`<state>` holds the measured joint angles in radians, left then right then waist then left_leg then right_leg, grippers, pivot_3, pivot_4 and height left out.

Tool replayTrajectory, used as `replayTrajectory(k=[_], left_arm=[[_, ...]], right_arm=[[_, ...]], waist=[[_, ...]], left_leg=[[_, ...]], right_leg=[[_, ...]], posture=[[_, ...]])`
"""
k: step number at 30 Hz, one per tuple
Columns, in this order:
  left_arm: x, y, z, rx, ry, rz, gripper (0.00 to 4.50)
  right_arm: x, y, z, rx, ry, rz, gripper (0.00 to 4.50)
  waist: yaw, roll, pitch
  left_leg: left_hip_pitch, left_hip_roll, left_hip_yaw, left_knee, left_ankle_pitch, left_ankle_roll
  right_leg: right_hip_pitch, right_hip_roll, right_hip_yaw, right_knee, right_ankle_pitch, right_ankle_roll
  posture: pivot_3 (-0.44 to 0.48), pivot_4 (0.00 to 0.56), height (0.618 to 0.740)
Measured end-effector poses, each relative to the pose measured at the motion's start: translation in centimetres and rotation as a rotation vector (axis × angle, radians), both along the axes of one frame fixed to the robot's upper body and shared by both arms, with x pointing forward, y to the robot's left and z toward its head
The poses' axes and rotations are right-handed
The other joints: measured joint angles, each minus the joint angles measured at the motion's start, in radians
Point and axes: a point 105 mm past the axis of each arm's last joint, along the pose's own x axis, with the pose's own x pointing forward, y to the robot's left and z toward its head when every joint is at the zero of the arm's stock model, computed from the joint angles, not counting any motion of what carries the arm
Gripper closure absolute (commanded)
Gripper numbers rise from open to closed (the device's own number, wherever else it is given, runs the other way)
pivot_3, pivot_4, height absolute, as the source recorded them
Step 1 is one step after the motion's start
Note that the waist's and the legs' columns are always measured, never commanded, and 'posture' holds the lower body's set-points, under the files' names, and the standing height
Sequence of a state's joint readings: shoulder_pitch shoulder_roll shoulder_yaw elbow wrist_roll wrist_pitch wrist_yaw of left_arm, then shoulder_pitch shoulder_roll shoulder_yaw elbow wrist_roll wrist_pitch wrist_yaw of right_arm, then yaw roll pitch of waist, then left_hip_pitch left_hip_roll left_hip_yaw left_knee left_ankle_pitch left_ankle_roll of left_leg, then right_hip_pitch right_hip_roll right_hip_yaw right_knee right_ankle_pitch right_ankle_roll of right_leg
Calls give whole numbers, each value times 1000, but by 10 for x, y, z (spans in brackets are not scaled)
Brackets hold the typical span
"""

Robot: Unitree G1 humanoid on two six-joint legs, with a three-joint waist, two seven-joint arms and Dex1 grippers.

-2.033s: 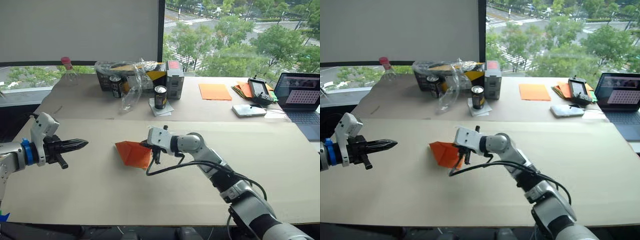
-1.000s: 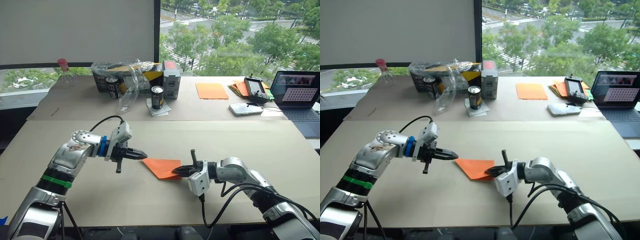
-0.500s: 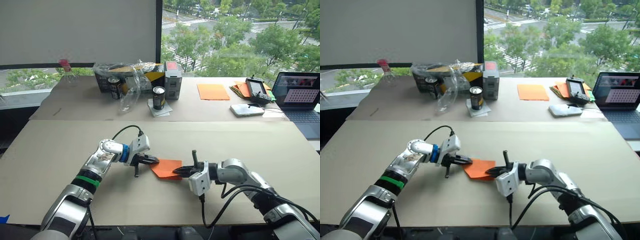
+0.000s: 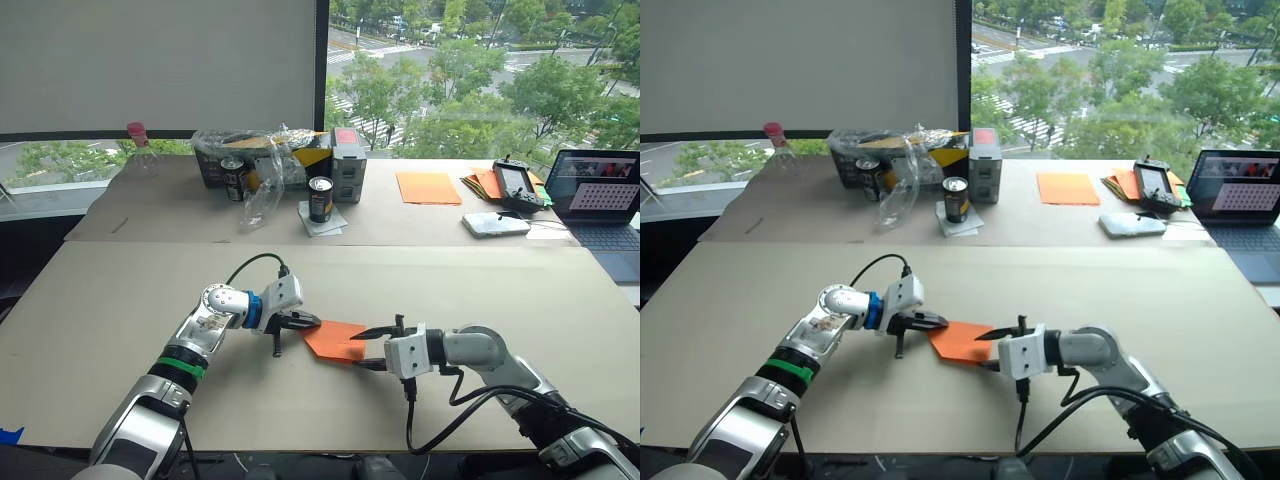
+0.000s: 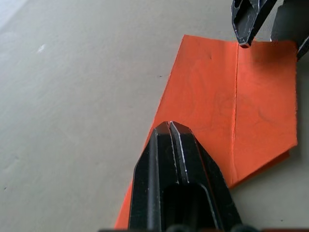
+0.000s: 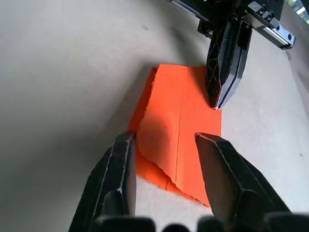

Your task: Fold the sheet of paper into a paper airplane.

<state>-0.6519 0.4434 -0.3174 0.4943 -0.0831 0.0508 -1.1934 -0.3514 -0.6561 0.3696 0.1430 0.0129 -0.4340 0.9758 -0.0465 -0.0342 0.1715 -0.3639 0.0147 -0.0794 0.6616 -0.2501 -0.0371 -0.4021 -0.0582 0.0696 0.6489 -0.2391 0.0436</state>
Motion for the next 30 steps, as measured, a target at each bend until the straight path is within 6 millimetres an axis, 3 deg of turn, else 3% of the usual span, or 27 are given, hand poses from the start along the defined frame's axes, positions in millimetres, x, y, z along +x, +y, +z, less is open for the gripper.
replayTrajectory(k=[5, 13, 19, 26, 30], left_arm=[[-2, 0, 0, 0, 14, -4, 4500], [-2, 0, 0, 1, 26, -9, 4500], [-2, 0, 1, 4, 29, -13, 4500], [-1, 2, 3, 9, 22, -8, 4500], [-1, 3, 5, 16, 20, -6, 4500]], right_arm=[[2, -8, -2, 38, 70, -78, 2567], [3, 1, 3, 86, 58, -89, 2567], [-1, 3, 6, 94, 76, -62, 4361], [3, 0, 7, 130, 176, -83, 4473], [20, 3, 20, 206, 278, -143, 4473]], waist=[[1, 1, 0], [1, 1, 0], [1, 1, 0], [0, 1, 0], [-2, 1, 0]], left_leg=[[0, 0, 0, 0, 0, 0], [-1, 0, 0, 0, 0, 0], [-1, 0, 0, 0, 0, 0], [-1, 0, 0, 0, 0, 0], [-2, 0, 0, 0, 0, 0]], right_leg=[[0, 0, 0, 0, 0, 0], [0, 0, 0, -1, 0, 1], [0, 0, 0, -1, 0, 1], [-1, 0, 0, -1, 0, 1], [-1, 0, 0, 0, 0, 0]], posture=[[0, 150, 730], [0, 150, 730], [0, 150, 730], [0, 150, 730], [0, 150, 730]])
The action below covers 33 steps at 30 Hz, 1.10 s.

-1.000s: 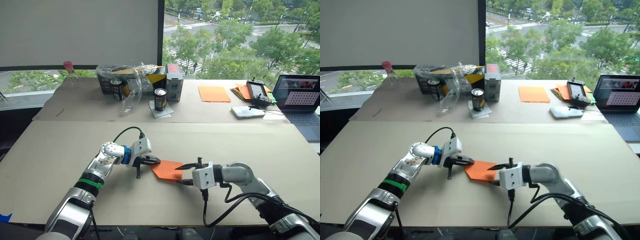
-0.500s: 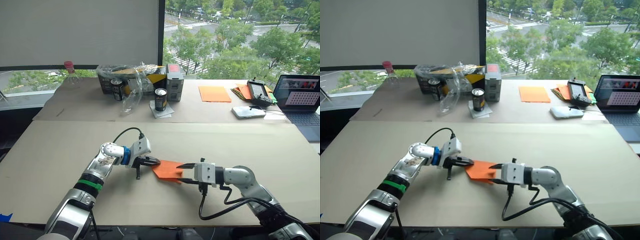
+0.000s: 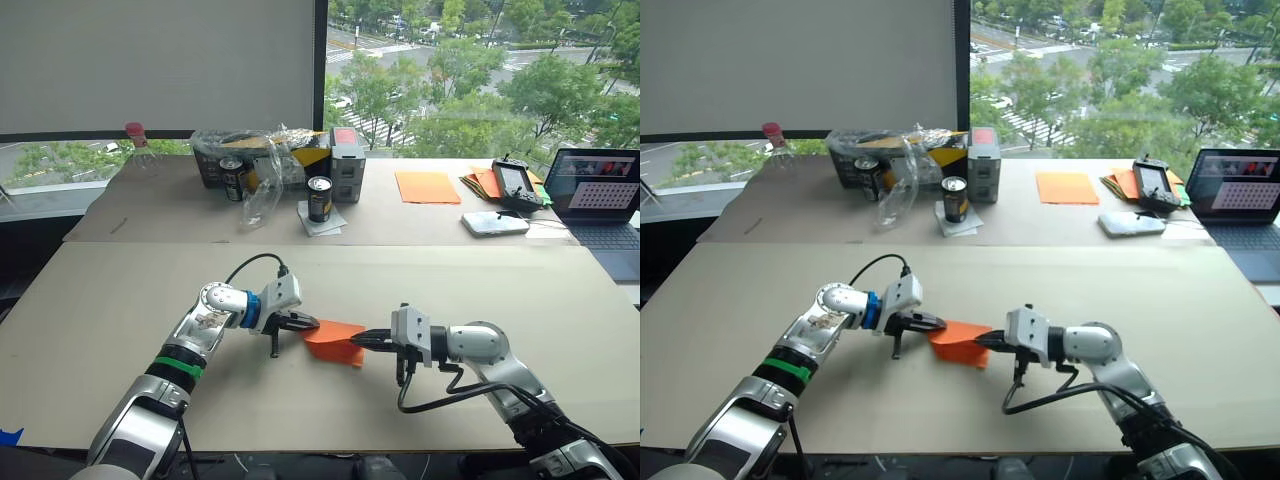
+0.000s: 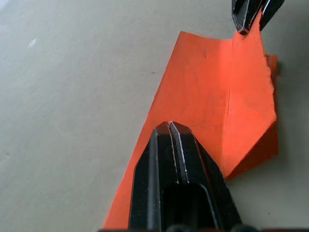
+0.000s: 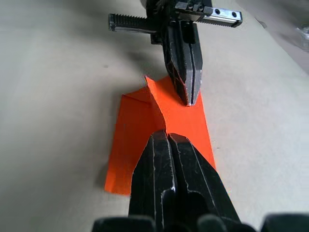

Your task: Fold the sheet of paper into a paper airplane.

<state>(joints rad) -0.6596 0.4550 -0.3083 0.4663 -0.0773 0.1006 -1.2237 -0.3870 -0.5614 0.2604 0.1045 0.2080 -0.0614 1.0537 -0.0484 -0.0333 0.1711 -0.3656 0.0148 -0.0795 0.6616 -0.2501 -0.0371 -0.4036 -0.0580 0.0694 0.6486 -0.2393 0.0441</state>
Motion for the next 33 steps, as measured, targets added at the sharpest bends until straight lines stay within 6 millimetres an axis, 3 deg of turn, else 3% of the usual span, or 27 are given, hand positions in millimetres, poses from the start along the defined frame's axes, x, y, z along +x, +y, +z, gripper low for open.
replayTrajectory(k=[8, 18, 33], left_arm=[[0, -2, 1, 13, -11, 4, 4500], [1, -2, 3, 14, -19, 12, 4500], [4, -1, 4, 10, -27, 41, 4500]], right_arm=[[19, 7, 14, 41, 271, -24, 4473], [22, -9, -7, 4, 566, -127, 4473], [36, -8, -17, 17, 670, -246, 4473]], waist=[[3, 0, 0], [4, 0, 0], [3, 0, 0]], left_leg=[[-1, 0, 0, 0, 0, 0], [-2, 0, 0, 0, 0, 0], [-2, 0, 0, 0, 0, 0]], right_leg=[[-1, 0, -1, 0, 0, 0], [-2, 0, -1, 0, 0, 0], [-2, -1, -1, 0, 0, 0]], posture=[[0, 150, 730], [0, 150, 730], [0, 150, 730]])
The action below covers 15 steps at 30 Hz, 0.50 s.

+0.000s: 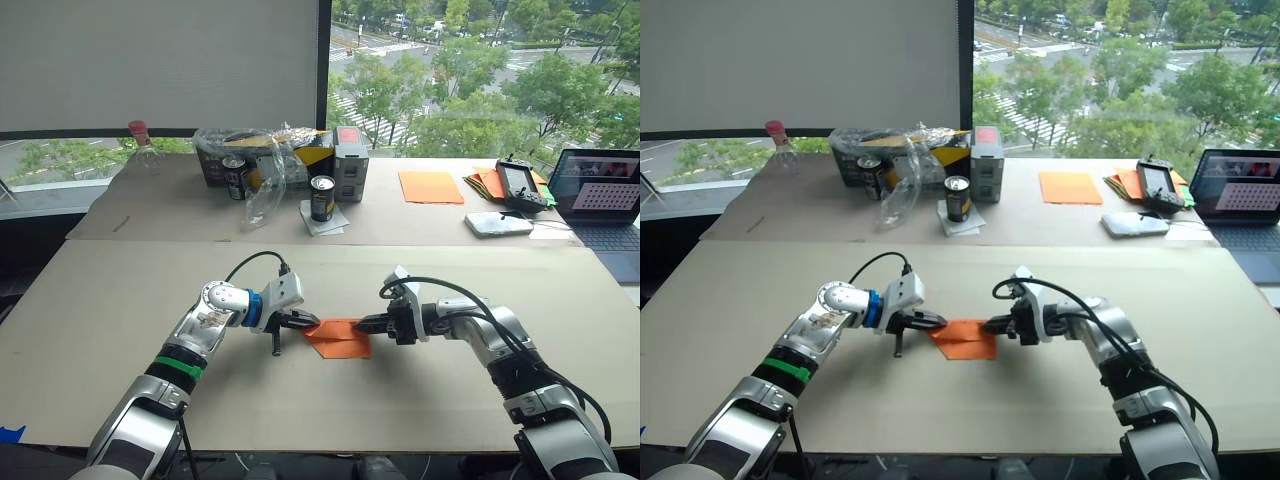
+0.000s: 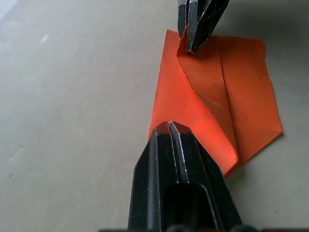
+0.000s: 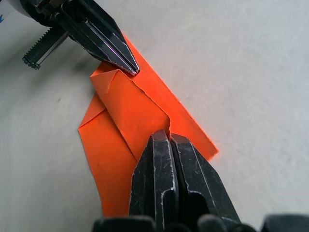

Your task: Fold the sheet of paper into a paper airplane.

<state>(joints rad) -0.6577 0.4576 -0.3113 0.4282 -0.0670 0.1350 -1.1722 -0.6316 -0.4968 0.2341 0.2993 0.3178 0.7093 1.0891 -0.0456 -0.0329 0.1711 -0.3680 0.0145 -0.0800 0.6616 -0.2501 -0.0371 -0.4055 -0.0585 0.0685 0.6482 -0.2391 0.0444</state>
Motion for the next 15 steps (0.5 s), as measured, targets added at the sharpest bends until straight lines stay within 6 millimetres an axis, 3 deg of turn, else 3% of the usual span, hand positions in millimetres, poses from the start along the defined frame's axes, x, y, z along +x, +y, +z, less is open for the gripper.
replayTrajectory(k=[5, 11, 15], left_arm=[[2, 3, 4, -34, 21, 39, 4500], [0, -4, 59, -245, -8, 50, 4500], [-14, -13, 62, -235, -4, -16, 4500]], right_arm=[[1, 2, 0, -24, -23, 23, 4473], [0, 4, -1, -35, -28, 35, 4473], [0, 6, -2, -34, -29, 37, 4473]], waist=[[-2, 0, 0], [-5, 0, 0], [-10, 0, 0]], left_leg=[[0, 0, 0, 0, 0, 0], [0, 0, 0, 0, 0, 0], [1, 1, 0, 0, 0, 0]], right_leg=[[0, 0, 0, 0, 0, 0], [0, 0, 0, 0, 0, 0], [0, 0, 0, 0, 0, 0]], posture=[[0, 150, 730], [0, 150, 730], [0, 150, 730]])
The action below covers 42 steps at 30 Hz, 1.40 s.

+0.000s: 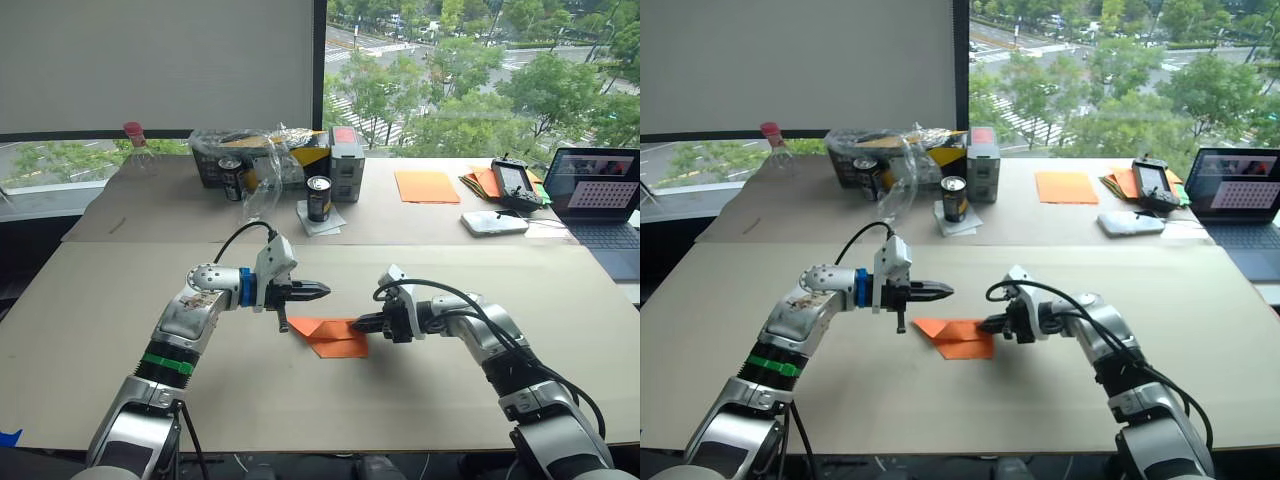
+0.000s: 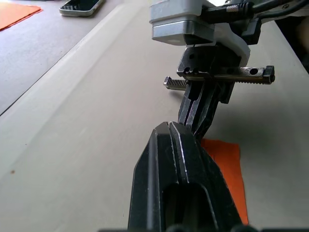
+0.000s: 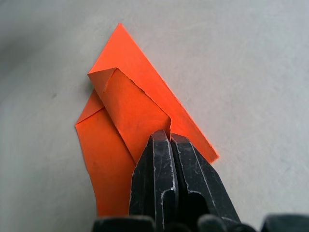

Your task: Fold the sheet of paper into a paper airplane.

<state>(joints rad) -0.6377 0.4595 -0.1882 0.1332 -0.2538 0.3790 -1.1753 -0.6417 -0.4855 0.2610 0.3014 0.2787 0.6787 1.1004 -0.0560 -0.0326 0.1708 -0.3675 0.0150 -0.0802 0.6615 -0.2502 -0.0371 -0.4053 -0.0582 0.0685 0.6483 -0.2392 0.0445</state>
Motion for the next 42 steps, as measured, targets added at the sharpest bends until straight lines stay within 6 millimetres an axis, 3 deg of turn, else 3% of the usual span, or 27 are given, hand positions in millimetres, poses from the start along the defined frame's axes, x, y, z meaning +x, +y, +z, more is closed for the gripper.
replayTrajectory(k=[6, 14, 20, 24, 27, 28, 33, 35, 37, 40, 42], left_arm=[[-4, 4, -44, 99, 66, 21, 4500], [-5, 4, -68, 154, 62, 3, 4500], [-4, 4, -70, 162, 29, -5, 4500], [-3, 3, -71, 169, 7, -16, 4500], [-2, 3, -71, 169, 7, -18, 4500], [-2, 3, -71, 169, 8, -18, 4500], [-2, 2, -71, 170, 11, -20, 4500], [-1, 1, -71, 166, 13, -23, 4500], [-2, -1, -71, 165, 17, -30, 4500], [-2, -2, -71, 166, 18, -36, 4500], [-2, -1, -71, 168, 21, -37, 4500]], right_arm=[[-1, 0, 0, 1, -4, -4, 4473], [-2, -2, 0, 2, -13, -16, 4473], [-2, -3, 1, 2, -24, -31, 4473], [-6, -4, 3, 17, -40, -35, 3294], [-6, -8, 9, -10, -83, -54, 2017], [-4, -12, 13, -11, -98, -78, 1793], [1, -2, 54, 65, -250, -157, 1793], [-5, 10, 59, 93, -284, -149, 2362], [-13, 20, 48, 108, -269, -152, 2967], [-26, 28, 15, 56, -223, -140, 4045], [-31, 27, 0, 33, -212, -151, 4468]], waist=[[-2, 1, 0], [2, 1, 0], [5, 1, 0], [10, 1, 0], [11, 1, 0], [11, 1, 0], [10, 1, 0], [11, 1, 0], [14, 1, 0], [15, 1, 0], [14, 1, 0]], left_leg=[[0, 0, 0, 0, 0, 0], [0, 0, 0, 0, 0, 0], [0, 0, 0, 0, 0, 0], [0, 0, 0, 0, 0, 0], [-1, 0, 0, 0, 0, 0], [-1, -1, 0, 0, 0, 0], [-1, 0, 0, -1, 0, 0], [-1, 0, 0, -1, 0, 0], [-1, 0, 0, -1, 0, 0], [-1, -1, 0, -1, 0, 0], [-1, -1, 0, -1, 0, 0]], right_leg=[[0, 0, 0, 0, 0, 0], [0, 0, 0, -1, 0, 0], [0, 0, 0, -1, 0, 0], [0, 0, 0, -1, 0, 0], [0, 0, 0, -1, 0, 0], [0, -1, 0, -1, 0, 0], [0, 0, 0, -1, 0, 0], [0, 0, 0, -1, 0, 1], [0, 0, 0, -1, 0, 1], [0, -1, 0, -2, 0, 1], [0, -1, 0, -2, 0, 1]], posture=[[0, 150, 730], [0, 150, 730], [0, 150, 730], [0, 150, 730], [0, 150, 730], [0, 150, 730], [0, 150, 730], [0, 150, 730], [0, 150, 730], [0, 150, 730], [0, 150, 730]])
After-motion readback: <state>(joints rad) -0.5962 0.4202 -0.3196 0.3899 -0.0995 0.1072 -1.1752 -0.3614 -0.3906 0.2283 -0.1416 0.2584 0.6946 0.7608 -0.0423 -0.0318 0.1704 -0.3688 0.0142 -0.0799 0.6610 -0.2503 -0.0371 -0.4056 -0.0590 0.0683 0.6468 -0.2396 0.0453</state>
